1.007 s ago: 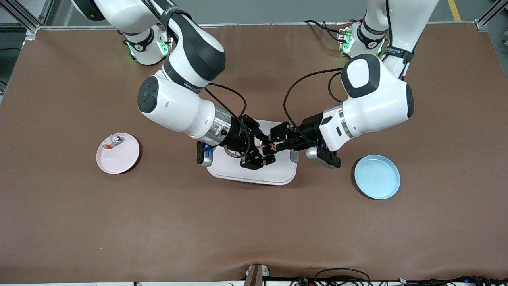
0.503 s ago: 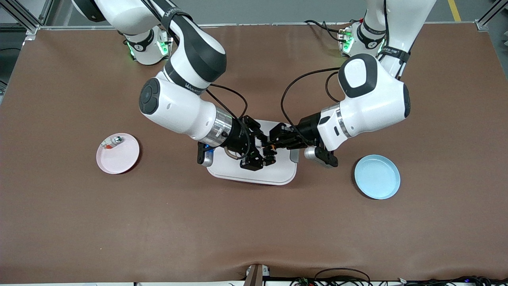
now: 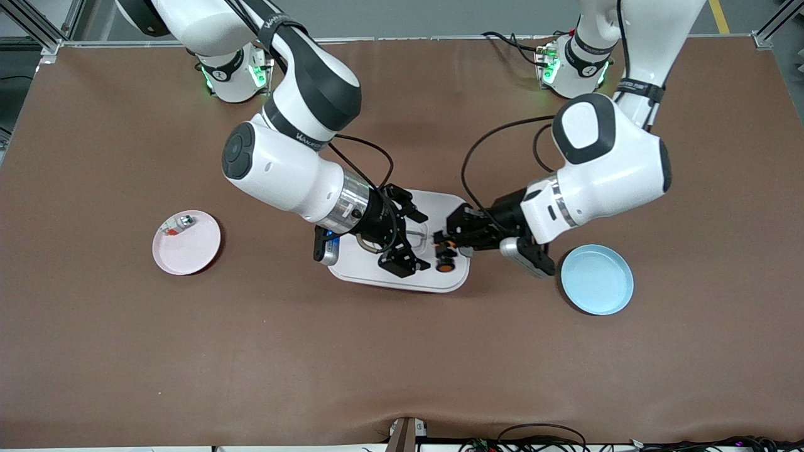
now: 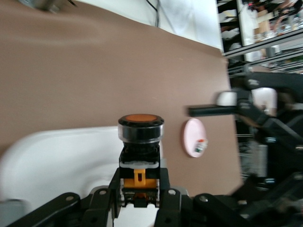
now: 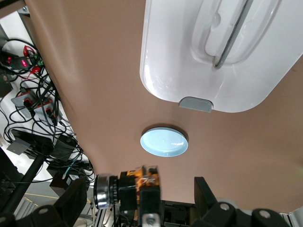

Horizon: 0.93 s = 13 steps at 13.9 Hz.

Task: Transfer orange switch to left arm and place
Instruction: 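Move the switch toward the blue dish while the right gripper withdraws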

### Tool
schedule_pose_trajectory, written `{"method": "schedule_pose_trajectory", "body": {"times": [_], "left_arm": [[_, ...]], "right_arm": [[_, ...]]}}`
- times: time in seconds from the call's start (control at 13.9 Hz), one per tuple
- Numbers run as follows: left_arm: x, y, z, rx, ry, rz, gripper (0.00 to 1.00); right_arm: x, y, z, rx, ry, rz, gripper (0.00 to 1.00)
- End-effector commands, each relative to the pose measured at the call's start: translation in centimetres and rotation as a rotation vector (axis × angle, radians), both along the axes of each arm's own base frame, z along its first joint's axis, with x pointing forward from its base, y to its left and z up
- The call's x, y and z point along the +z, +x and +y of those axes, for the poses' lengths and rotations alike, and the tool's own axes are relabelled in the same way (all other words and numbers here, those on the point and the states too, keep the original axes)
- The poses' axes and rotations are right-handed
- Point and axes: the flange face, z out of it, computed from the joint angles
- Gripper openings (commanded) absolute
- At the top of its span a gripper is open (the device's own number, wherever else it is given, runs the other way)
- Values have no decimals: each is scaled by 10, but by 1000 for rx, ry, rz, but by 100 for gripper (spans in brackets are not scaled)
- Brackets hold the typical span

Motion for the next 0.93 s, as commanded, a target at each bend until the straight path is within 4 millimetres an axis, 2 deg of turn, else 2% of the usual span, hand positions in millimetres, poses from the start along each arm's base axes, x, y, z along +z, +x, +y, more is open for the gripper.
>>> {"method": "schedule_pose_trajectory", "body": {"times": [0.0, 0.29, 0.36, 0.58, 0.72, 0.86], "left_arm": [[4, 8, 25, -40, 124, -79, 0], [3, 24, 86, -121, 352, -143, 0], [3, 27, 103, -154, 395, -159, 0], [-2, 37, 166, -252, 444, -207, 0], [-17, 42, 213, -384, 500, -258, 0], [-36, 48, 249, -492, 559, -301, 0]], "right_arm": [[5, 7, -14, 56, -8, -12, 100], [-6, 21, -64, 246, -79, -9, 100], [-3, 22, -80, 315, -93, -16, 100], [-7, 26, -137, 579, -157, -48, 100], [5, 28, -184, 699, -176, -70, 100], [14, 28, -232, 791, -181, -77, 100]]}}
